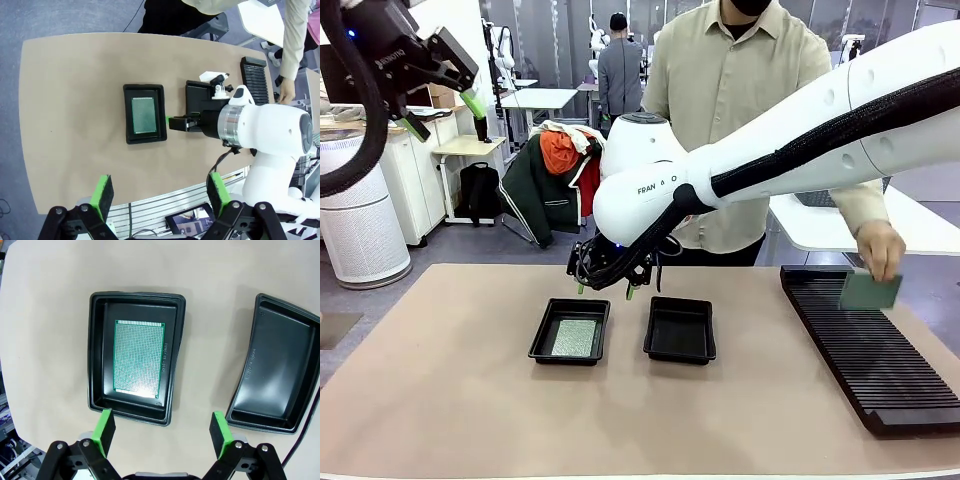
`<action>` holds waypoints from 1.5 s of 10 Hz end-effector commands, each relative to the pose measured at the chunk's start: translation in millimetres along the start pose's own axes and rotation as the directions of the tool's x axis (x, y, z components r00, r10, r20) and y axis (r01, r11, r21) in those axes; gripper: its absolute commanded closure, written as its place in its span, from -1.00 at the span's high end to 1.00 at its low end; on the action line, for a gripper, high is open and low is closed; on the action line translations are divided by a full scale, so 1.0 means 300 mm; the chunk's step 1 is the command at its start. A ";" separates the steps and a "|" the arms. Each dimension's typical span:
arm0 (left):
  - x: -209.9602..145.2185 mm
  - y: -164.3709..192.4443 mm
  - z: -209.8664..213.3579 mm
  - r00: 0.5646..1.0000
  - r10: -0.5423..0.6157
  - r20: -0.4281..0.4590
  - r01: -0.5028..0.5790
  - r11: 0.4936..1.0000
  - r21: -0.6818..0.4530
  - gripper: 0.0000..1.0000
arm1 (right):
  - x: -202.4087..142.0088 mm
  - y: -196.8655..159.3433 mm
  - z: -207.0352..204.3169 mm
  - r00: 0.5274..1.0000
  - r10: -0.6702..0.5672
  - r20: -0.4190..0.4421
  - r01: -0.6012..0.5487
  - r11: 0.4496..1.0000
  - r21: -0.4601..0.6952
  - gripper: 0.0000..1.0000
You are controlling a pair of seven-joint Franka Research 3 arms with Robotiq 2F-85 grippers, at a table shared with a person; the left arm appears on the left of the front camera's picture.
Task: Inspect and transfer BCBs to ESD trays.
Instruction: Pick up the ESD tray and place it on the left side of the table.
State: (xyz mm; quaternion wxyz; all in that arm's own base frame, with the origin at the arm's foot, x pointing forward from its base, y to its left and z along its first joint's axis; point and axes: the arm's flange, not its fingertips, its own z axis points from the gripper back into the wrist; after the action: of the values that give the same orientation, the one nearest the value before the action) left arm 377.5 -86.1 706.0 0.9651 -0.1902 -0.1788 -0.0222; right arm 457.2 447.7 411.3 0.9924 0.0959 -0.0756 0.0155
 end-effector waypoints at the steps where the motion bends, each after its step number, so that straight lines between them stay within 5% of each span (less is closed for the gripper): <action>1: 0.011 0.020 -0.051 1.000 -0.027 -0.005 0.027 0.999 0.030 1.00 | -0.014 -0.027 0.044 1.000 0.004 0.000 -0.004 1.000 0.021 1.00; 10: -0.080 0.011 -0.511 0.992 -0.050 -0.117 0.064 0.991 0.119 1.00 | -0.033 -0.280 0.200 0.996 -0.068 -0.060 0.078 0.981 0.180 1.00; 15: -0.032 0.053 -0.806 0.995 -0.005 -0.103 0.024 0.984 0.177 1.00 | -0.050 -0.402 0.189 0.992 -0.063 -0.109 0.088 0.966 0.245 1.00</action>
State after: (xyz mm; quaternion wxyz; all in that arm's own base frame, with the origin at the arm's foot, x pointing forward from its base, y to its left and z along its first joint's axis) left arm 443.5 -155.6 494.5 0.9845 -0.1169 -0.1255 -0.0362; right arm 447.3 333.3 447.0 0.9784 0.2042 -0.0259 -0.0174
